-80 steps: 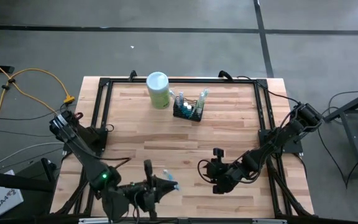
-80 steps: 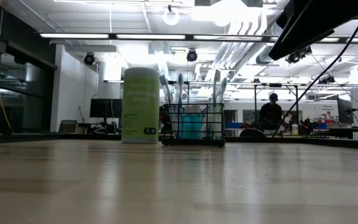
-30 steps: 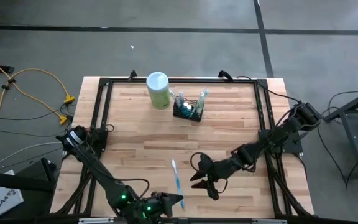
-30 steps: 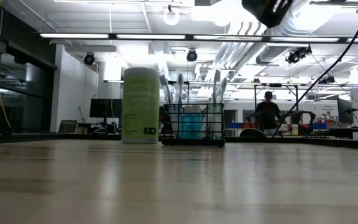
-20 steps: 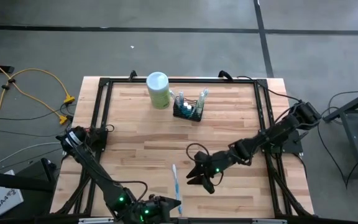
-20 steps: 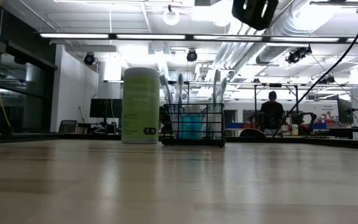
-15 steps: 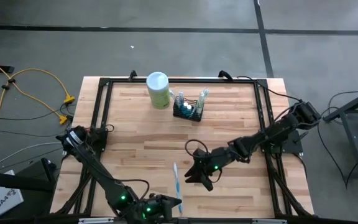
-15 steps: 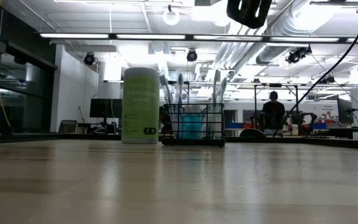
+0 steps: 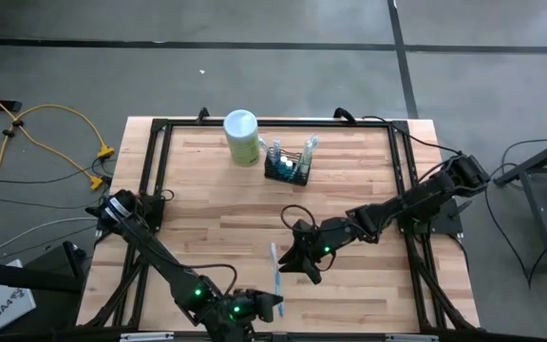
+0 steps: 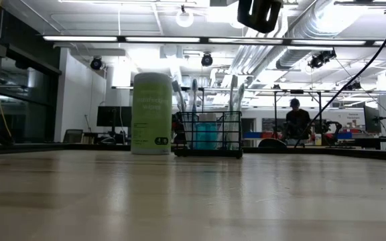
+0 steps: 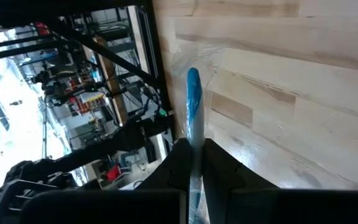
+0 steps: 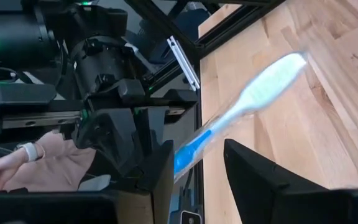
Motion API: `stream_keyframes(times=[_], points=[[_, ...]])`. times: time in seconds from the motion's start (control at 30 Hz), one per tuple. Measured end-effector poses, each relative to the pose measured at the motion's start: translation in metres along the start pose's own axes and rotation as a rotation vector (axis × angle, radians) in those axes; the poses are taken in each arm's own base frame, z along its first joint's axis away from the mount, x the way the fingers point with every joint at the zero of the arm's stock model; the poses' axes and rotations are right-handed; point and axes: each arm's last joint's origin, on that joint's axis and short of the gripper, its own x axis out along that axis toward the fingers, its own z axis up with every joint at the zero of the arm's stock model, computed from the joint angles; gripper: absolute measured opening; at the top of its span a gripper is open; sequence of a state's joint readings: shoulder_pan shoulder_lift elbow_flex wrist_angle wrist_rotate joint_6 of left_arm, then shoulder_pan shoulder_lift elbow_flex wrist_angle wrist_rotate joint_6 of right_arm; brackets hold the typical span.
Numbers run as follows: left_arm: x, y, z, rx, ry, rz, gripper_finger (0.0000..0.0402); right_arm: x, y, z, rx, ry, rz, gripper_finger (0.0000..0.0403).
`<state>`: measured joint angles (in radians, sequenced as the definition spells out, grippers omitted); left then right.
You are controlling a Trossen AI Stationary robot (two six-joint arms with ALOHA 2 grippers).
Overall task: Pick & Place toothbrushing station
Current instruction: Put the blue toothbrush into the mesh organizer
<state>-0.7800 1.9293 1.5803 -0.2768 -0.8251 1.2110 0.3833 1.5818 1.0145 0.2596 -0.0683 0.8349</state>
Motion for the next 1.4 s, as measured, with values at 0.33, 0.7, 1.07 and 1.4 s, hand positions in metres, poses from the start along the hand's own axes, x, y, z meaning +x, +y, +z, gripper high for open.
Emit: stream_keyframes(times=[0.33,0.7,1.07,1.4], points=[[0.011,0.003,-0.01,0.025,-0.009,-0.022,0.001,-0.001,-0.006,0.006,0.015,-0.005,-0.009,0.0133],[0.024,0.006,-0.021,0.014,-0.042,-0.051,0.001,-0.001,-0.012,0.01,0.017,-0.01,-0.034,0.0133],[0.027,0.007,-0.024,0.008,-0.054,-0.056,0.001,-0.002,-0.017,0.016,0.021,-0.029,-0.048,0.0133],[0.027,0.007,-0.024,0.006,-0.057,-0.058,0.001,-0.002,-0.017,0.016,0.021,-0.04,-0.057,0.0133]])
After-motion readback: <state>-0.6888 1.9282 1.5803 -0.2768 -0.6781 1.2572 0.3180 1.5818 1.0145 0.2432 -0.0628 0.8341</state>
